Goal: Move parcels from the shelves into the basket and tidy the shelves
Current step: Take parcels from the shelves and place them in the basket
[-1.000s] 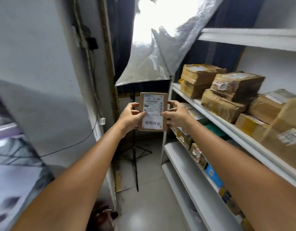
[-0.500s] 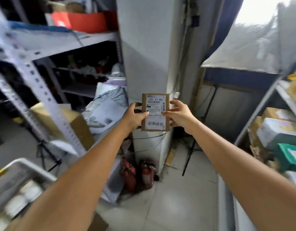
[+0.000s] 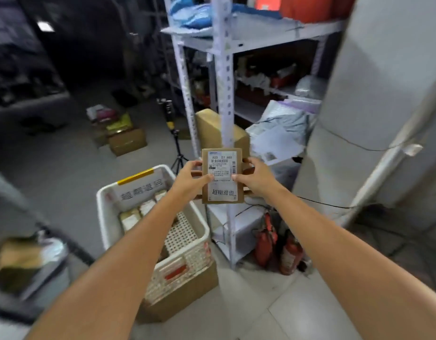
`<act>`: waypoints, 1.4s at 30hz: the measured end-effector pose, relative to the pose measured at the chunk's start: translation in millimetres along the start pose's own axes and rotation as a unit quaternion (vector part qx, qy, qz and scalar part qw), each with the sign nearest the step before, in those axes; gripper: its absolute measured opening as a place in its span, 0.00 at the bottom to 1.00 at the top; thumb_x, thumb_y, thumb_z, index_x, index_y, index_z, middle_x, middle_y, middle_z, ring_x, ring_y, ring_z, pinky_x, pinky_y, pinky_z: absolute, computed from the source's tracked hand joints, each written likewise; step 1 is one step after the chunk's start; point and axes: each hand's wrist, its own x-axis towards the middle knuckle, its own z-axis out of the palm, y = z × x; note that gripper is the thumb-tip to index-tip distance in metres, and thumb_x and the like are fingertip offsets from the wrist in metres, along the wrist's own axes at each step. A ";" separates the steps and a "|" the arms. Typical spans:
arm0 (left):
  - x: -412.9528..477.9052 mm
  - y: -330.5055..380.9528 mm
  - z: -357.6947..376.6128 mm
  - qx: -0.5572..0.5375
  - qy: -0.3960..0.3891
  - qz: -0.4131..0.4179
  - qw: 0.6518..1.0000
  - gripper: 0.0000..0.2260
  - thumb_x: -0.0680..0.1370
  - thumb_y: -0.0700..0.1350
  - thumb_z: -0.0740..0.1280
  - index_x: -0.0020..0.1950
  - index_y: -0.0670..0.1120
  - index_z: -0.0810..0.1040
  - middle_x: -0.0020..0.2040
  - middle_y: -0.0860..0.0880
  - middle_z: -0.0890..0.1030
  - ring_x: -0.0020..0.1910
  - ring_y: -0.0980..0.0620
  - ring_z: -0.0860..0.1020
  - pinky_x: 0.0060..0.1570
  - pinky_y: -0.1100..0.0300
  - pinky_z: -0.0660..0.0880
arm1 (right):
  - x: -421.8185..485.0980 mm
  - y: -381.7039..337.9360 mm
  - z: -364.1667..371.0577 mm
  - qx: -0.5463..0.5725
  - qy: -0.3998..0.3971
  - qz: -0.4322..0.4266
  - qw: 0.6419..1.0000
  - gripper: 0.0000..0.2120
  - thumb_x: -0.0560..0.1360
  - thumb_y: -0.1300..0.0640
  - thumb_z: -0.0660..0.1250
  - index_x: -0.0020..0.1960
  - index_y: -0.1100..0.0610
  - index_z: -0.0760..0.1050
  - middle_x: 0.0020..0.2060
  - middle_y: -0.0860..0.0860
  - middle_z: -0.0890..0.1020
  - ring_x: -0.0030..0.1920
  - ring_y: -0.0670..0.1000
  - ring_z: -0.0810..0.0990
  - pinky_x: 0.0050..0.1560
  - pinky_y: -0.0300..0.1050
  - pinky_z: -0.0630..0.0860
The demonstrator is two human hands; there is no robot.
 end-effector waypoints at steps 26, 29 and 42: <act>147.3 -225.6 -153.9 -0.144 0.105 -0.214 0.960 0.22 0.78 0.37 0.68 0.69 0.51 0.68 0.55 0.51 0.76 0.51 0.52 0.78 0.45 0.53 0.81 | 199.7 69.7 286.5 -0.129 -0.163 0.040 0.977 0.27 0.74 0.59 0.71 0.71 0.53 0.70 0.46 0.46 0.80 0.52 0.52 0.81 0.58 0.55 0.78; 168.3 -249.5 -162.0 -0.145 0.130 -0.236 0.952 0.25 0.78 0.35 0.68 0.72 0.50 0.67 0.54 0.51 0.77 0.54 0.49 0.77 0.51 0.47 0.80 | 230.3 85.6 314.3 -0.123 -0.195 0.040 0.972 0.26 0.73 0.60 0.72 0.70 0.53 0.71 0.51 0.49 0.82 0.51 0.49 0.81 0.54 0.49 0.80; 254.0 -376.1 -181.0 -0.161 0.191 -0.327 0.912 0.27 0.77 0.33 0.68 0.73 0.52 0.66 0.58 0.48 0.76 0.51 0.51 0.80 0.39 0.52 0.82 | 322.0 158.1 419.4 -0.157 -0.269 0.075 0.947 0.28 0.74 0.66 0.70 0.72 0.53 0.68 0.55 0.50 0.81 0.48 0.49 0.82 0.43 0.46 0.83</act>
